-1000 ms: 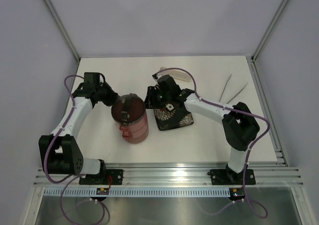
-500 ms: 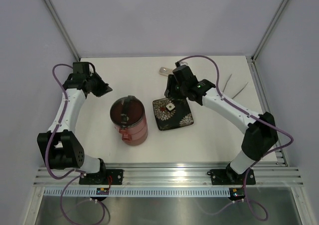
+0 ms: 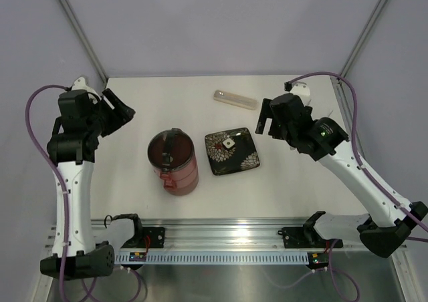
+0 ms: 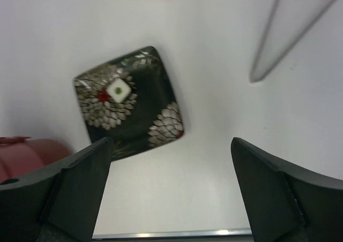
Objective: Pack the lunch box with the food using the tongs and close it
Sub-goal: Reset both arms
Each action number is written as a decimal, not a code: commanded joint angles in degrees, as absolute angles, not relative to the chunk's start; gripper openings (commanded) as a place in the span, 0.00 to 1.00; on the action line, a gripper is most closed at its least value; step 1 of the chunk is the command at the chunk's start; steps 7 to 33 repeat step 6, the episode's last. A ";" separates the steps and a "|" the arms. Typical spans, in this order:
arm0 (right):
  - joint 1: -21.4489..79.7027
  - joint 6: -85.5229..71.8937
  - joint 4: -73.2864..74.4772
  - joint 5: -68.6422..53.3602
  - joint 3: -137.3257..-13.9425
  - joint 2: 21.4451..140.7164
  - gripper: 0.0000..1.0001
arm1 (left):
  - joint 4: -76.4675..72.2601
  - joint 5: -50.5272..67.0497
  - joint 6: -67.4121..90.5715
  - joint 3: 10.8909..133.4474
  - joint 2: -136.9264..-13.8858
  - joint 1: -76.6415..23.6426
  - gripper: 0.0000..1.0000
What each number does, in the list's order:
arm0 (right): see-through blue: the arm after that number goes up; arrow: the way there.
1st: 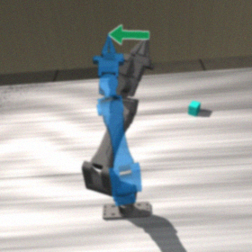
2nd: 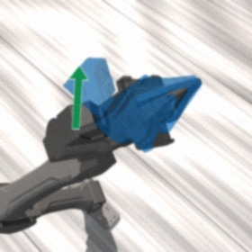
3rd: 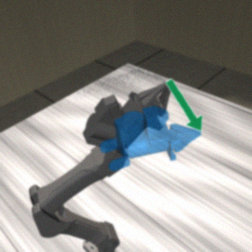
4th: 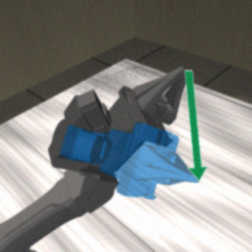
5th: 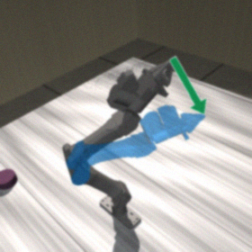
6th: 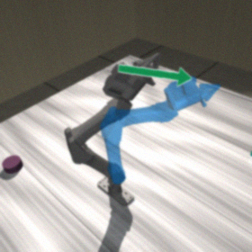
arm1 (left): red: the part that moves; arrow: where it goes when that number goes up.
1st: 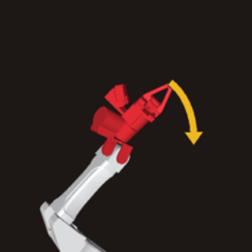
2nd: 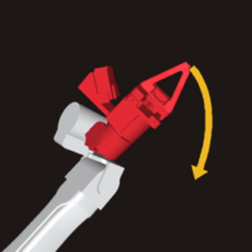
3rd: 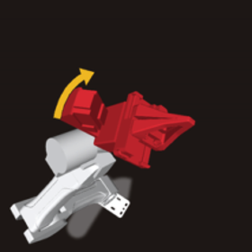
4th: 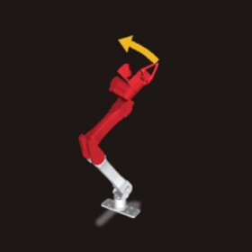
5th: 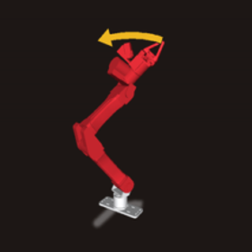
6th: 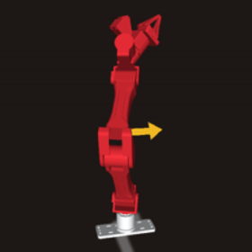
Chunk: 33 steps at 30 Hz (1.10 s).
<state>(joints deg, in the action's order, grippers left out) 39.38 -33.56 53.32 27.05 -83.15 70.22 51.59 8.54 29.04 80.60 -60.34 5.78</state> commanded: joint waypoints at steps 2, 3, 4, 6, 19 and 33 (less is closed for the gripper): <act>39.64 -36.91 68.81 40.33 -85.34 68.04 0.99 | 54.85 7.47 26.01 74.72 -56.35 4.48 0.77; 39.64 -37.44 69.78 40.43 -85.34 67.51 0.99 | 54.15 7.56 26.71 73.40 -55.55 4.48 0.80; 39.64 -38.40 70.48 40.52 -85.25 67.24 1.00 | 53.88 7.65 27.07 71.47 -54.33 4.48 0.81; 39.64 -39.28 71.89 40.43 -85.08 66.27 0.99 | 53.18 7.56 27.60 70.75 -53.62 4.48 0.85; 39.64 -39.28 71.89 40.43 -85.08 66.27 0.99 | 53.18 7.56 27.60 70.75 -53.62 4.48 0.85; 39.64 -39.28 71.89 40.43 -85.08 66.27 0.99 | 53.18 7.56 27.60 70.75 -53.62 4.48 0.85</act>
